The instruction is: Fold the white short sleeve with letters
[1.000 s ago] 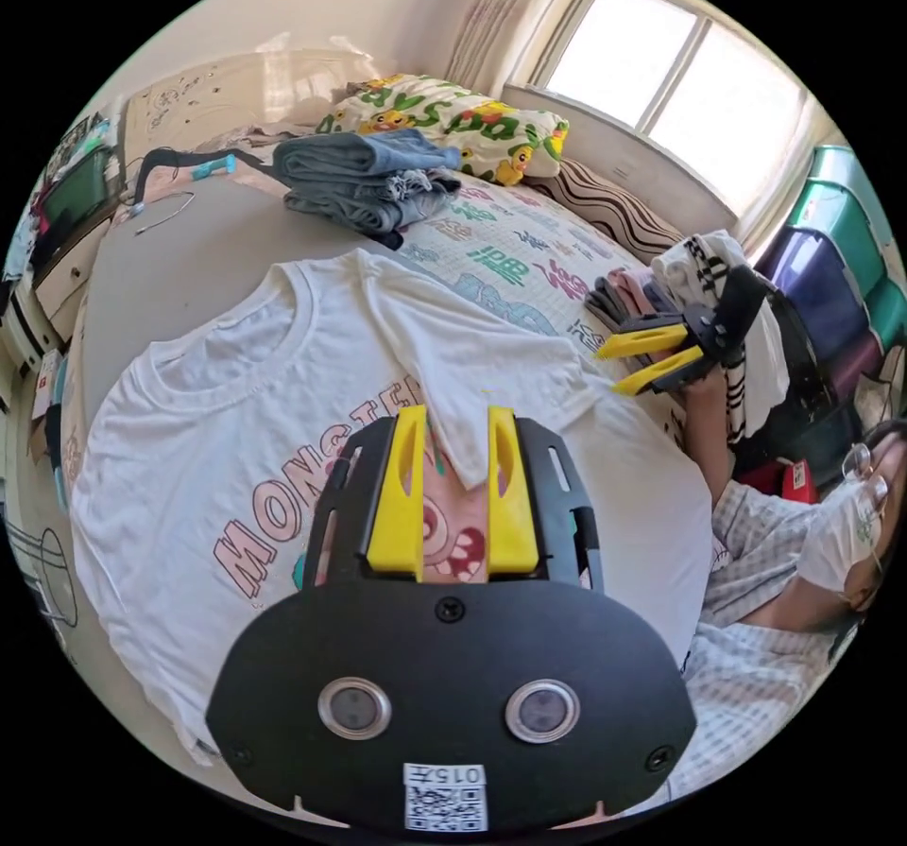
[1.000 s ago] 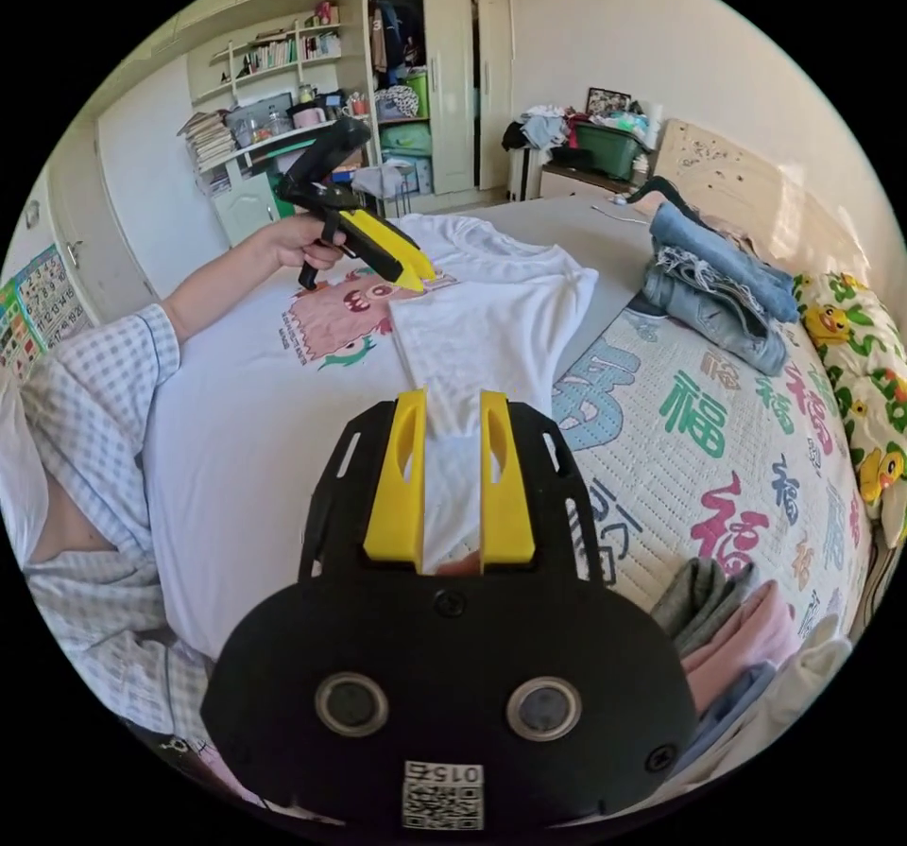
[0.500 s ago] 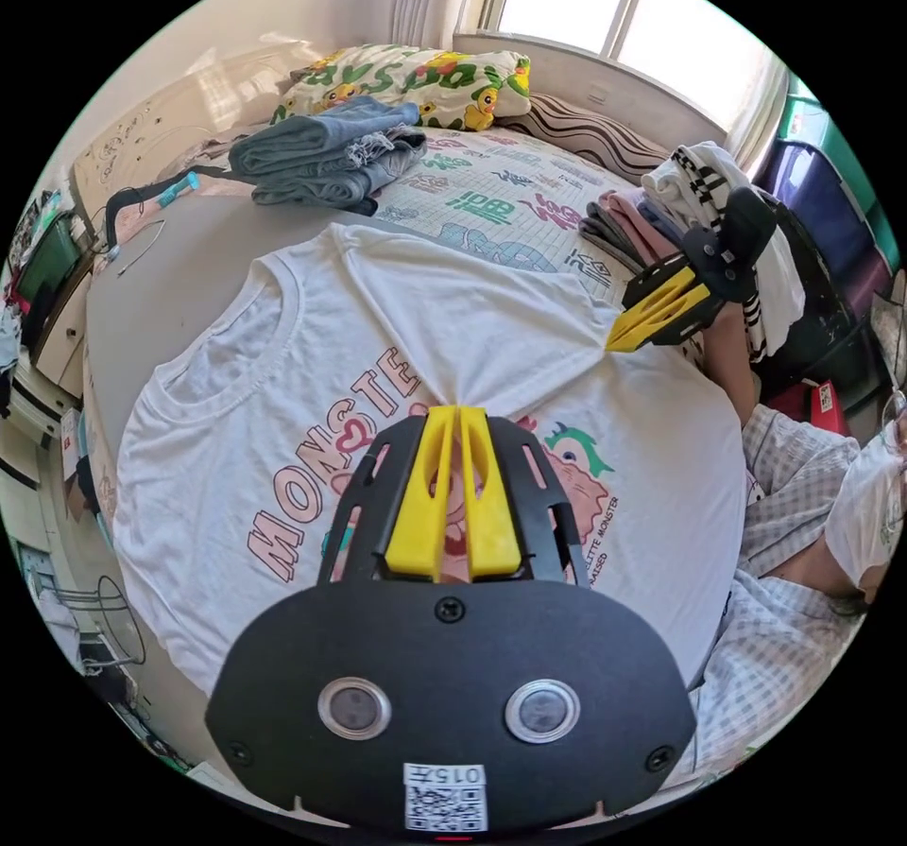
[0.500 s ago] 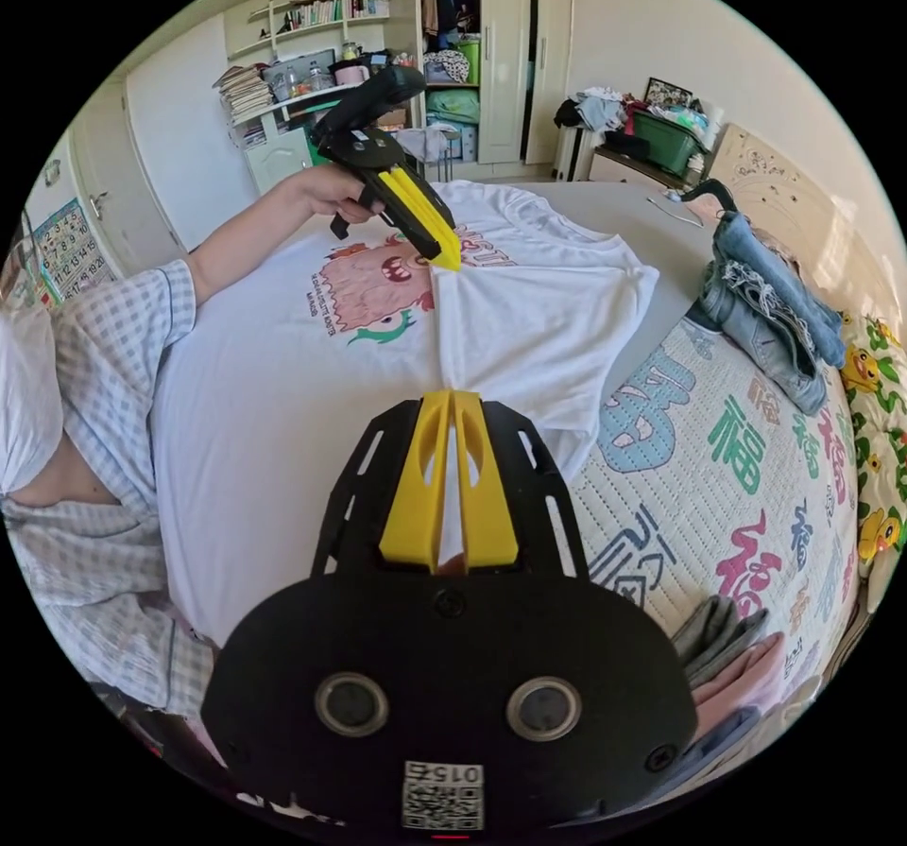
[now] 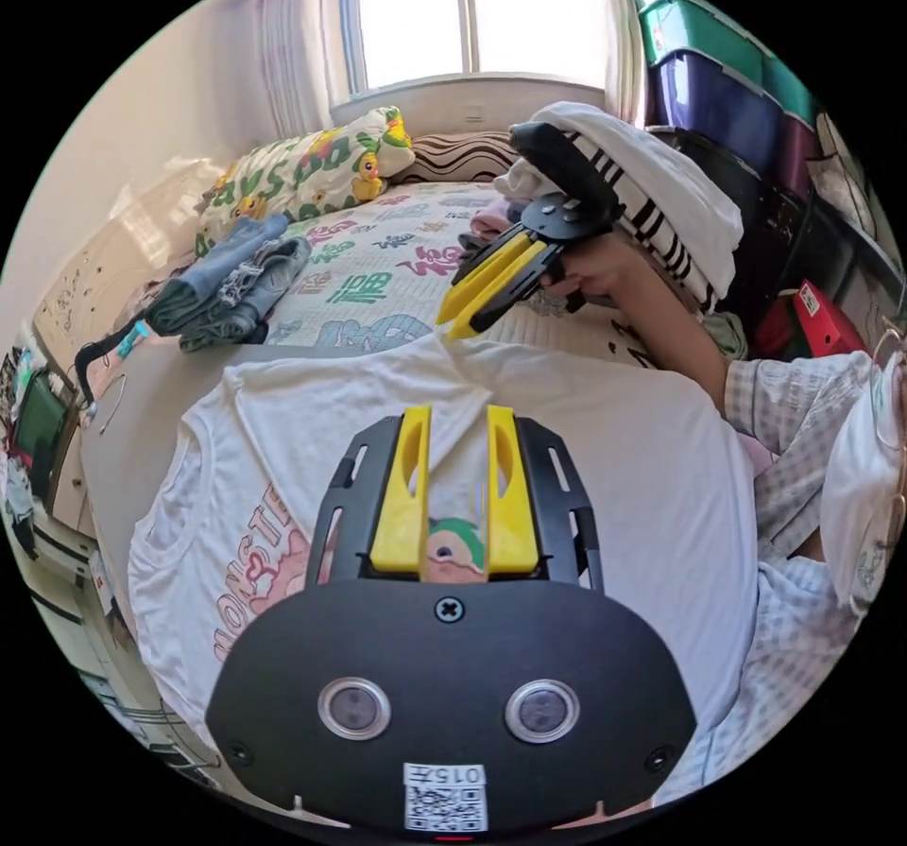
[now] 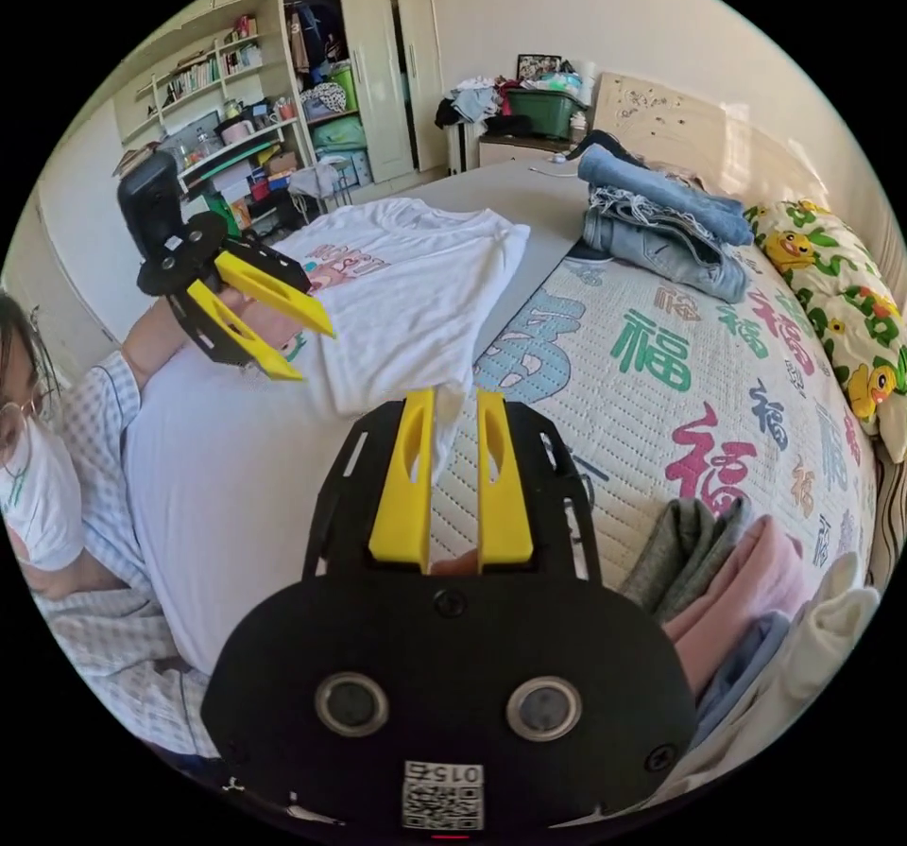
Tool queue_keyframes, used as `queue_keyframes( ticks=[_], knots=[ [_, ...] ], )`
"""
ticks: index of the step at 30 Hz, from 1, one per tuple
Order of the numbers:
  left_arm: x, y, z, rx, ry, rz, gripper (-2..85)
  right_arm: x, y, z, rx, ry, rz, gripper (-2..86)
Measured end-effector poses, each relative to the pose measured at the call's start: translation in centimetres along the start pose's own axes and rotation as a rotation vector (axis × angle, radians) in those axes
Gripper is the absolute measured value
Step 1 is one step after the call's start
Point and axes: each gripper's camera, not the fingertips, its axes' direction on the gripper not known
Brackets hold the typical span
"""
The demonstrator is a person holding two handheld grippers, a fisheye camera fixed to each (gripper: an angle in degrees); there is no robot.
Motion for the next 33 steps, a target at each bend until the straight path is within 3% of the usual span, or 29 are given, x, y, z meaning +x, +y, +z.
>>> queue_keyframes(
  ticks=[4,13,18,21,23,26,33],
  knots=[
    [1.3,-2.4,2.8,-0.099,-0.025,0.033,8.4,-1.5,-1.5,2.5,-0.075,0.129,-0.014,6.8],
    [3.2,-4.2,2.8,-0.098,-0.031,0.119,1.1,-1.0,-2.8,4.9,-0.104,0.168,0.062,0.5],
    [2.4,-3.9,2.5,-0.080,-0.014,0.108,3.3,-1.5,-2.4,4.8,-0.102,0.205,0.044,5.2],
    [-0.1,-2.0,-2.0,0.031,0.153,0.038,5.6,-1.2,-1.7,2.3,-0.017,0.218,0.082,9.4],
    [-1.4,-1.4,-5.4,0.072,0.096,0.025,6.1,-2.5,-1.1,0.1,0.130,0.115,0.024,8.8],
    [-4.7,-0.1,-6.5,-0.006,-0.060,-0.052,7.4,-5.2,-1.2,-0.1,0.152,-0.028,-0.125,9.4],
    [-13.8,5.1,0.7,-0.214,-0.008,-0.245,8.8,-7.2,-1.9,3.7,-0.018,0.021,-0.222,9.3]
  ],
)
